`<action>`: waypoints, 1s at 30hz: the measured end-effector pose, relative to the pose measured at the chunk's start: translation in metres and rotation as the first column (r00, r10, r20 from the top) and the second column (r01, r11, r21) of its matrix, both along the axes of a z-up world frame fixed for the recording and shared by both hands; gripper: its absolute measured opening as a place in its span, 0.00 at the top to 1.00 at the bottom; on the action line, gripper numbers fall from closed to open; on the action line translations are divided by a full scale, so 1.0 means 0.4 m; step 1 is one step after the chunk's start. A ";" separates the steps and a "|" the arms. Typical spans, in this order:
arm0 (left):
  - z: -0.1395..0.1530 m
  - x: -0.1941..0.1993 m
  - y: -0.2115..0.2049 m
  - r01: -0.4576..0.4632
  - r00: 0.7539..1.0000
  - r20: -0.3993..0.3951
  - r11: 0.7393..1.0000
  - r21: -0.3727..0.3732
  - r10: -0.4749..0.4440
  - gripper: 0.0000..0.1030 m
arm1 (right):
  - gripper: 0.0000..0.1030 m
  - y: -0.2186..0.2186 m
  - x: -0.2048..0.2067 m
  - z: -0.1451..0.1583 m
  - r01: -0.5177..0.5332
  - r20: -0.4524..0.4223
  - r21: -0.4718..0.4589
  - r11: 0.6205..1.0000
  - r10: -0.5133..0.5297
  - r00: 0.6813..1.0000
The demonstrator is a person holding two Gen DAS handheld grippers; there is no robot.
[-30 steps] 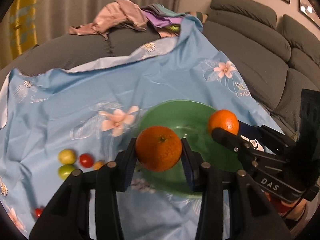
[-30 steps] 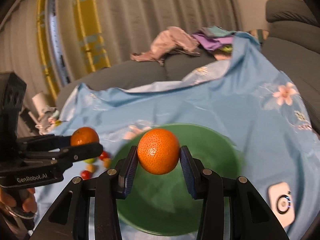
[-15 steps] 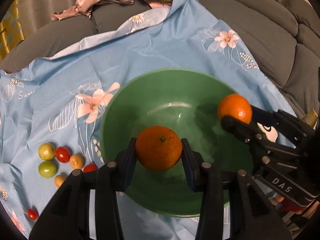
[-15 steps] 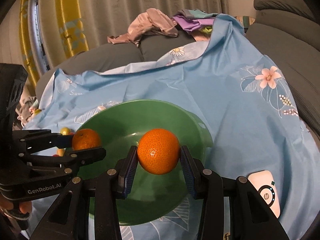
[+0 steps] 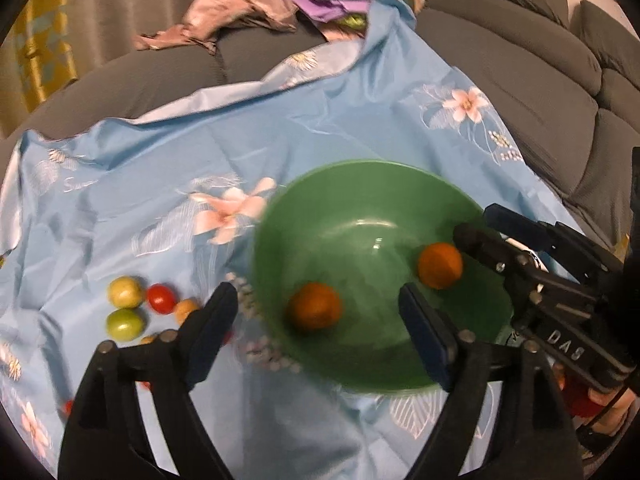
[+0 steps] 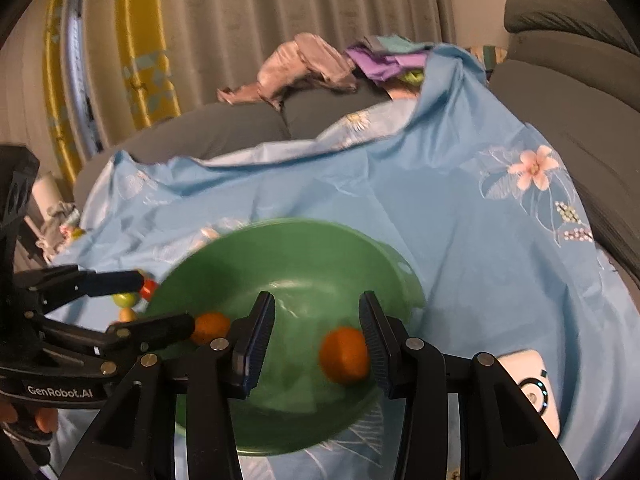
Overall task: Organize fruits
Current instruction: 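Carry the orange over the green bowl held by the left tool and release it, then move the right gripper back to the fruit and grasp a red cherry tomato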
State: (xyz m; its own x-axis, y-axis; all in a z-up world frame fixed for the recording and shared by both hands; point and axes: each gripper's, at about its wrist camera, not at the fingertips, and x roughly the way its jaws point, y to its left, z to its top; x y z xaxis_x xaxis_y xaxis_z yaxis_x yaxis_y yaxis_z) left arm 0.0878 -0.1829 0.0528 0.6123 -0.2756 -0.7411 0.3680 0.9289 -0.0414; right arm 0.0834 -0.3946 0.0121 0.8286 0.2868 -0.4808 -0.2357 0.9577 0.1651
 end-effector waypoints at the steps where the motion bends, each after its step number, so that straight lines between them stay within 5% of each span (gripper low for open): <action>1: 0.006 -0.016 0.018 -0.017 1.000 0.013 1.000 -0.004 0.017 0.15 | 0.56 0.008 -0.006 0.008 -0.020 0.018 0.014 1.000 0.019 1.000; 7: 0.014 -0.107 0.141 -0.124 0.991 0.054 0.992 0.029 0.122 0.06 | 0.53 0.082 -0.044 0.038 -0.183 0.076 0.066 0.981 0.178 0.981; 17: -0.029 -0.232 0.375 -0.353 0.936 0.007 0.936 0.010 0.353 0.00 | 0.49 0.282 -0.123 0.036 -0.468 0.054 0.037 0.883 0.466 0.883; 22: -0.059 -0.292 0.469 -0.418 0.909 0.001 0.908 -0.006 0.418 0.00 | 0.49 0.348 -0.146 0.020 -0.511 0.013 -0.011 0.860 0.511 0.860; 30: -0.103 -0.313 0.536 -0.409 0.913 -0.031 0.908 -0.096 0.408 0.01 | 0.49 0.426 -0.172 -0.064 -0.560 -0.111 -0.053 0.827 0.552 0.826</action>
State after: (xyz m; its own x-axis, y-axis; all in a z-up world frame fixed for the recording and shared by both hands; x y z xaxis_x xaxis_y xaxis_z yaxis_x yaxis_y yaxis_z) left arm -0.0374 0.0315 0.0118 0.6796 -0.0745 -0.7298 -0.0434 0.9890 -0.1414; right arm 0.0146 -0.2244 -0.0134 0.4943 0.6438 -0.5841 -0.7205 0.6794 0.1392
